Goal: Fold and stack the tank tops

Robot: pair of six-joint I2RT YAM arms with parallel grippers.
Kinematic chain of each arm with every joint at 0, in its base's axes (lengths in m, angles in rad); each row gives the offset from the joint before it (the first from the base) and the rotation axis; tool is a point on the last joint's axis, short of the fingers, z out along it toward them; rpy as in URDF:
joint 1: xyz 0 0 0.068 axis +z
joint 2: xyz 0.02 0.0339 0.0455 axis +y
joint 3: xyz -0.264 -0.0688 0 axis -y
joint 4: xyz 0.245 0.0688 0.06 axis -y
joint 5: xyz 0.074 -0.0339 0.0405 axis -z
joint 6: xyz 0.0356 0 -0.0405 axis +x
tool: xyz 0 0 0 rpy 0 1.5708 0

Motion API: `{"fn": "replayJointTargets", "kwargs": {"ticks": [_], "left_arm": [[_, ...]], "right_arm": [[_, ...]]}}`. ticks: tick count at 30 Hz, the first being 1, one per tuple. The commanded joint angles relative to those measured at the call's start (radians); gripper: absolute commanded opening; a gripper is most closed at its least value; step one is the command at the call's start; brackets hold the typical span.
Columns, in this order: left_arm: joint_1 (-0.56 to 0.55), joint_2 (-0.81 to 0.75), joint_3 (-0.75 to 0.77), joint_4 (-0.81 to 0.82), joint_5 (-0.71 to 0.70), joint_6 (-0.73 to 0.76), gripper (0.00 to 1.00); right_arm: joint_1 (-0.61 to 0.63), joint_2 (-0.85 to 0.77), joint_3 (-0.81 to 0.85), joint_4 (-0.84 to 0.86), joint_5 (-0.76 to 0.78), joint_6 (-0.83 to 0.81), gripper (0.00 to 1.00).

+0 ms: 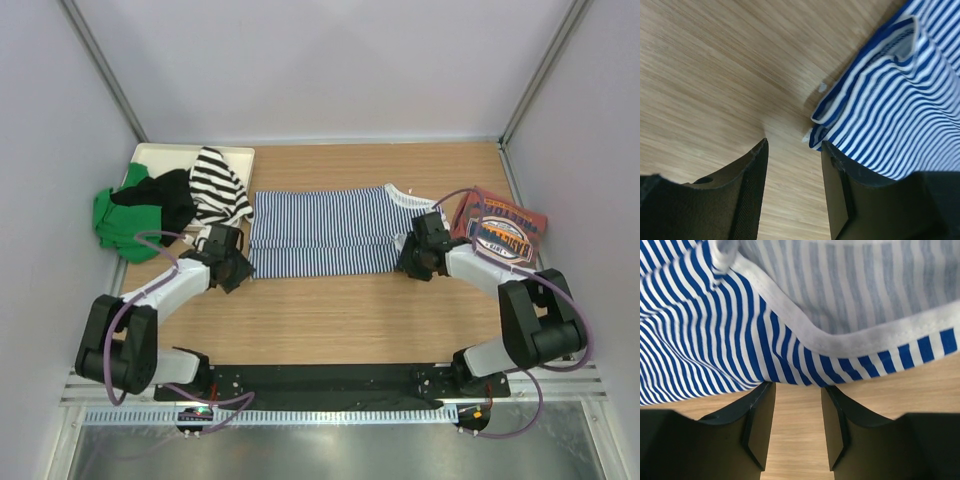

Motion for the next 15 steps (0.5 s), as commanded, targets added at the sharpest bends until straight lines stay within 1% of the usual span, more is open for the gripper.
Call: {"fn": "replayJointTargets", "kwargs": {"ticks": [1,6,8,13,14,15], "left_arm": [[-0.002,0.061,0.041,0.061,-0.039,0.011,0.47],[-0.003,0.145,0.070,0.074,-0.052,0.006,0.46],[-0.002,0.156,0.072,0.078,-0.050,0.003,0.46],[-0.003,0.174,0.069,0.104,-0.019,-0.004,0.44],[-0.002,0.177,0.069,0.110,-0.022,-0.004,0.44],[-0.003,0.182,0.070,0.113,-0.026,-0.003,0.39]], "right_arm": [[0.005,0.040,0.051,0.064,0.040,0.004,0.48],[0.003,0.058,0.065,0.073,0.052,0.004,0.40],[0.005,0.061,0.063,0.077,0.055,0.001,0.35],[0.005,0.070,0.068,0.079,0.057,-0.008,0.29],[0.005,0.073,0.068,0.080,0.057,-0.010,0.24],[0.005,0.078,0.071,0.081,0.055,-0.013,0.21]]}}
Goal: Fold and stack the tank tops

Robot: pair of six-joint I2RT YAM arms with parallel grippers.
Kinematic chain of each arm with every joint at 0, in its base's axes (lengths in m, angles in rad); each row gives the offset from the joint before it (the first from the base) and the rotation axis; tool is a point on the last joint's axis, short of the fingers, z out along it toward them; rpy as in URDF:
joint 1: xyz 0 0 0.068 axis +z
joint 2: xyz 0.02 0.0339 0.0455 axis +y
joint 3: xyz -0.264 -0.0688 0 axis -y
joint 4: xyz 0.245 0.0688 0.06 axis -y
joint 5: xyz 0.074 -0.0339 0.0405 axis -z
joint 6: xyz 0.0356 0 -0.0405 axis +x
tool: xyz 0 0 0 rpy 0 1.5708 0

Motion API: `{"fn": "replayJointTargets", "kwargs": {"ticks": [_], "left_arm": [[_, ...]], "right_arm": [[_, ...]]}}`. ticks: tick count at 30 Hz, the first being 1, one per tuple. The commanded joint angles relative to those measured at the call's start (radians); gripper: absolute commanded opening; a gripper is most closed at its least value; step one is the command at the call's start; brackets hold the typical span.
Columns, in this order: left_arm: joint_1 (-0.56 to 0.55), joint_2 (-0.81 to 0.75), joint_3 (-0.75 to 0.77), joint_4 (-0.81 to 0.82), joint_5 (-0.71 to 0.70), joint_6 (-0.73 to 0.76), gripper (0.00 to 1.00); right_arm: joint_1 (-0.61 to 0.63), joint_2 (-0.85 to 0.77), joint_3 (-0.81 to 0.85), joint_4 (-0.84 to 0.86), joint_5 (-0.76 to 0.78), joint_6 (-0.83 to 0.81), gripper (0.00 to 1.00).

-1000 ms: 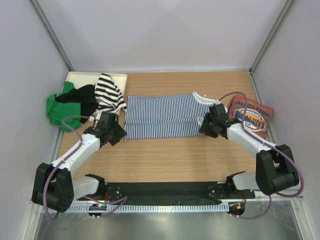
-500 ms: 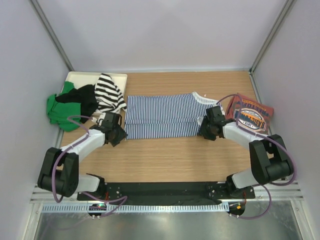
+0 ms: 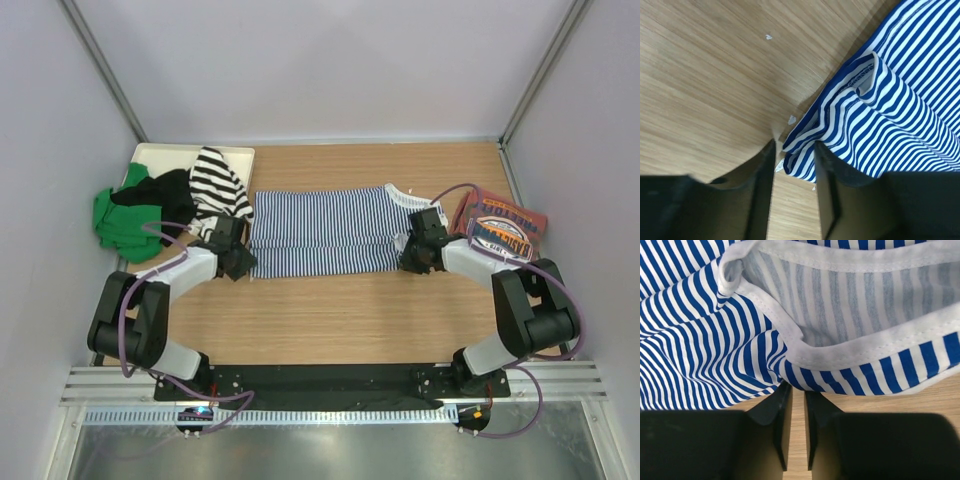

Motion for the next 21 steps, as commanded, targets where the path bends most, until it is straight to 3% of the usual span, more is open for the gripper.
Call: {"fn": "replayJointTargets", "kwargs": {"ticks": [1,2,3,4,12,21], "left_arm": [[-0.001,0.043,0.000,0.026,-0.011,0.001,0.34],[-0.003,0.047,0.001,0.029,-0.018,0.006,0.28],[-0.003,0.052,0.003,0.030,-0.018,0.010,0.10],[-0.003,0.054,0.001,0.032,-0.019,0.018,0.02],[-0.003,-0.115,-0.104,0.006,-0.005,-0.001,0.00],[-0.020,-0.428,-0.264,-0.097,0.036,-0.031,0.00]], "right_arm": [[0.006,0.020,0.037,0.030,0.028,-0.017,0.18],[0.005,0.023,0.040,0.026,0.026,-0.020,0.11],[0.005,0.028,0.045,0.021,0.029,-0.021,0.07],[0.006,0.028,0.046,0.018,0.029,-0.024,0.04],[0.034,-0.073,-0.019,-0.069,0.077,-0.014,0.01],[0.216,-0.343,-0.173,-0.198,0.153,0.118,0.01]]}}
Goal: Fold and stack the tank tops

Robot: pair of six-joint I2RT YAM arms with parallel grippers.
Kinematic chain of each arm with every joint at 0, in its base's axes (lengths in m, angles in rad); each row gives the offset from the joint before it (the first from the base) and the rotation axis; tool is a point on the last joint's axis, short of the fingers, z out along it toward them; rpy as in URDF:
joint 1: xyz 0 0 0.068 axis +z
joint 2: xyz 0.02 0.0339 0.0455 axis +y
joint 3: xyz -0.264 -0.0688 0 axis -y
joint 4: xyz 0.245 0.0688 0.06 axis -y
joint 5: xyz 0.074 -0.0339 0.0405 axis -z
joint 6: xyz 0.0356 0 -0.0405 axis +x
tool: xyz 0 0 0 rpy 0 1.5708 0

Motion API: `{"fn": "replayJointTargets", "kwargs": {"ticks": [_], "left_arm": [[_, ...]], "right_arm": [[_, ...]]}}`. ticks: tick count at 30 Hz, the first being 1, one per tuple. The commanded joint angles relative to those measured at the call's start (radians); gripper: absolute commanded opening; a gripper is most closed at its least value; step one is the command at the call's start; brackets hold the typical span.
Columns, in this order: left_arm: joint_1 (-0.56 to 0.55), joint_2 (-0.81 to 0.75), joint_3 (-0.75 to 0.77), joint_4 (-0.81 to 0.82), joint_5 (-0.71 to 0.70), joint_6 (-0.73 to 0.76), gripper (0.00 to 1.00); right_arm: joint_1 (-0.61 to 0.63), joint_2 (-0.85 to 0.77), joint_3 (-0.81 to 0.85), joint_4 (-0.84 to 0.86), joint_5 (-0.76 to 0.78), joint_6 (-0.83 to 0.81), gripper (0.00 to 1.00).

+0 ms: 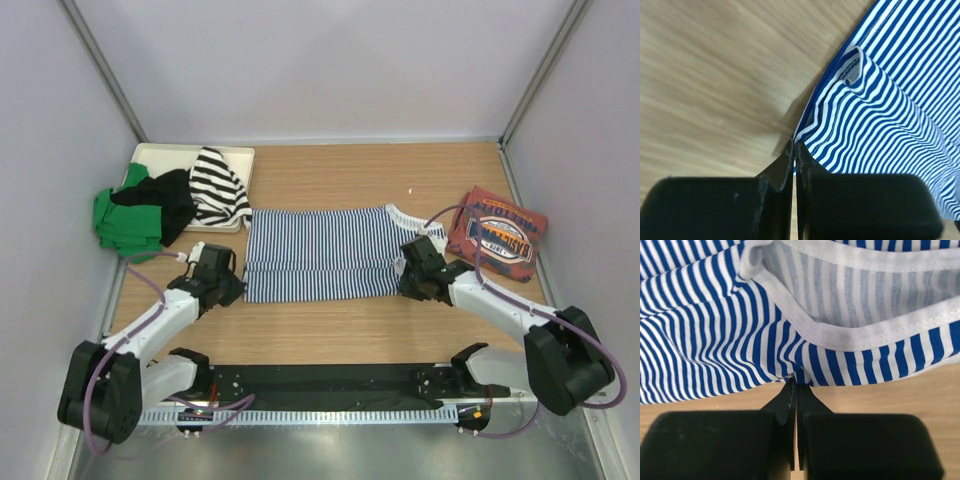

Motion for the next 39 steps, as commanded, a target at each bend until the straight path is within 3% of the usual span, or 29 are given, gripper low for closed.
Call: {"fn": "replayJointTargets", "kwargs": {"ticks": [1,4,8,10,12,16,19,20,23,27,34,39], "left_arm": [[-0.006,-0.118,-0.040,-0.077,0.007,-0.019,0.00],[-0.011,-0.195,-0.083,-0.095,0.033,-0.030,0.00],[-0.026,-0.259,-0.086,-0.164,0.058,-0.019,0.37],[-0.027,-0.290,-0.063,-0.218,0.021,-0.012,0.44],[-0.027,-0.327,-0.038,-0.247,-0.039,0.000,0.47],[-0.026,-0.321,0.053,-0.258,-0.100,0.034,0.54],[-0.027,-0.244,0.116,-0.166,-0.103,0.111,0.57],[-0.027,-0.220,0.135,-0.139,-0.093,0.134,0.62],[-0.026,-0.108,0.204,-0.008,-0.037,0.223,0.64],[-0.024,0.105,0.351,0.090,-0.040,0.298,0.63],[-0.023,0.449,0.641,0.073,-0.093,0.382,0.59],[-0.024,0.582,0.773,0.066,-0.091,0.425,0.58]], "right_arm": [[0.075,-0.117,-0.048,-0.078,0.071,0.114,0.01],[0.112,-0.185,-0.089,-0.097,0.076,0.151,0.08],[0.115,-0.257,-0.091,-0.155,0.094,0.169,0.25],[0.116,-0.313,-0.067,-0.181,0.131,0.168,0.44],[0.116,-0.338,-0.040,-0.190,0.145,0.134,0.49],[0.115,-0.303,0.088,-0.158,0.182,0.039,0.48],[0.097,-0.225,0.175,-0.114,0.188,-0.039,0.47],[0.071,-0.155,0.199,-0.079,0.156,-0.059,0.45],[-0.021,-0.008,0.291,-0.019,0.034,-0.105,0.43],[-0.098,0.164,0.419,0.049,-0.061,-0.153,0.43],[-0.123,0.460,0.663,0.071,-0.027,-0.262,0.44],[-0.138,0.634,0.873,0.017,-0.001,-0.308,0.48]]}}
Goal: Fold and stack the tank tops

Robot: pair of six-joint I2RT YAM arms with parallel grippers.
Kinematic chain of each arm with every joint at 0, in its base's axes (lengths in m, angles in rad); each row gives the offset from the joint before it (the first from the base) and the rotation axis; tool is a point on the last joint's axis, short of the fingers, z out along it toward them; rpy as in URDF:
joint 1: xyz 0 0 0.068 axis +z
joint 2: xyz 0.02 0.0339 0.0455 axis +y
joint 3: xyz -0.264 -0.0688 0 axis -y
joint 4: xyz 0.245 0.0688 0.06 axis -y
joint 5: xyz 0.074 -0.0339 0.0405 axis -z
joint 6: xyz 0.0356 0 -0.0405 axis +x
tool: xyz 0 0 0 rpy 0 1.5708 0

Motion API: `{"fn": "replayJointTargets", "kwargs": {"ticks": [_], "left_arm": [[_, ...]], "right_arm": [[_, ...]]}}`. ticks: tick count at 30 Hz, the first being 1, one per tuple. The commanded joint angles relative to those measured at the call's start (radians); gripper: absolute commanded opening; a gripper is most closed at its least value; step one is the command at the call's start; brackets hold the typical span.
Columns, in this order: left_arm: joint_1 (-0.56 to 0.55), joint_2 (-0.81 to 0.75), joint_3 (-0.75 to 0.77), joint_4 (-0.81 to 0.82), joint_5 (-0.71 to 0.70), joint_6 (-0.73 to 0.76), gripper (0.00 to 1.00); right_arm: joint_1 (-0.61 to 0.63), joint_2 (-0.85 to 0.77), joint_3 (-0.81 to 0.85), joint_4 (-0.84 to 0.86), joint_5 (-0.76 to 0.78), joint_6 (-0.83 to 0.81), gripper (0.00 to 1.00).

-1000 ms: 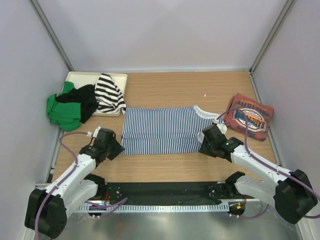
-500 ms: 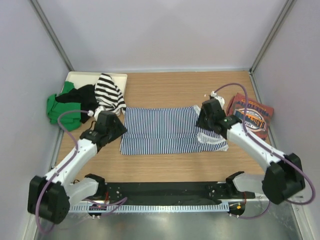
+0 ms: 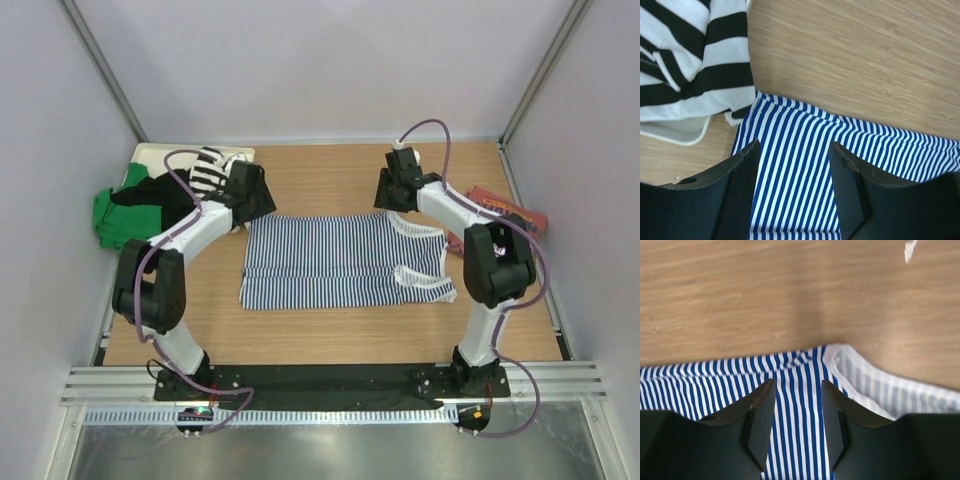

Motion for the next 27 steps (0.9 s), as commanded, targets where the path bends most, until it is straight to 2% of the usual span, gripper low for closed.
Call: {"fn": "replayJointTargets", "kwargs": {"ticks": [1,4,15,18,19,22,27], "left_arm": [[0.001,0.056,0.100,0.006,-0.033,0.068,0.58],[0.002,0.113,0.139,-0.021,-0.047,0.088,0.58],[0.004,0.156,0.153,-0.034,-0.050,0.114,0.59],[0.005,0.154,0.148,-0.034,-0.053,0.117,0.59],[0.004,0.156,0.148,-0.033,-0.052,0.117,0.59],[0.010,0.165,0.148,-0.030,-0.047,0.124,0.59],[0.013,0.196,0.163,-0.024,-0.064,0.125,0.59]], "right_arm": [[-0.015,0.074,0.141,-0.027,0.028,-0.058,0.48],[-0.021,0.170,0.212,-0.066,0.038,-0.061,0.48],[-0.033,0.227,0.186,-0.051,0.034,-0.037,0.45],[-0.039,0.226,0.169,-0.039,0.026,-0.031,0.36],[-0.041,0.227,0.165,-0.033,0.022,-0.029,0.22],[-0.056,0.234,0.165,-0.038,0.020,-0.012,0.09],[-0.074,0.204,0.114,0.004,-0.001,-0.001,0.03]]}}
